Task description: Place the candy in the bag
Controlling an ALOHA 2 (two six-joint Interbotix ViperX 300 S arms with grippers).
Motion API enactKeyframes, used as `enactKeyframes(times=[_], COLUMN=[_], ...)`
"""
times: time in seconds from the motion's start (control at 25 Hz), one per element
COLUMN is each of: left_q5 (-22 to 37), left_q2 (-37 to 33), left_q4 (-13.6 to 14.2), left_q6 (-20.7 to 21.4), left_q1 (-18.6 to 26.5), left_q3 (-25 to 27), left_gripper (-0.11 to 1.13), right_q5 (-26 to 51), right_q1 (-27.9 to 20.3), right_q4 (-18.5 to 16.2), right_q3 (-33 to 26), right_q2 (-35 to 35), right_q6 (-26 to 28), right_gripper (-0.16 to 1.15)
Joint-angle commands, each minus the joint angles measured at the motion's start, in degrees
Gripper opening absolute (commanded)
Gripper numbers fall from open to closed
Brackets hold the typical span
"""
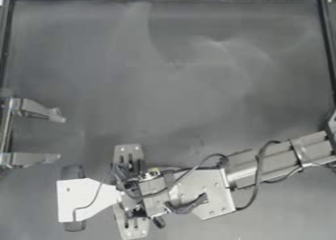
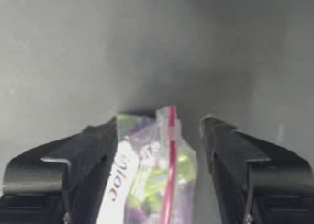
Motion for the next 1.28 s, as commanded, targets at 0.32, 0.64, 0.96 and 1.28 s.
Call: enactKeyframes(times=[0.32,0.64,0.96,1.28], left_q5=[-0.18,-0.18,-0.18,-0.18], left_q2=[0.26,0.26,0.26,0.26], left_q4=[-0.09,-0.09,-0.09,-0.09], left_q6=[0.0,0.0,0.0,0.0], left_q1=[0.0,-0.09,-0.18,-0.18], left_q3=[-0.62,-0.62,-0.62,-0.7], left_gripper=[1.0,1.0,1.0,1.0], right_q5=[2.81,3.25,3.6,3.78], right_q1=[-0.09,-0.09,-0.09,0.09], right_q4=[0.26,0.44,0.35,-0.09], right_q3=[-4.39,-4.75,-4.75,-5.19], right_q2=[0.62,0.7,0.26,0.0], right_q6=[-1.58,-1.67,-1.67,-1.58], right_gripper=[0.73,0.71,0.71,0.71])
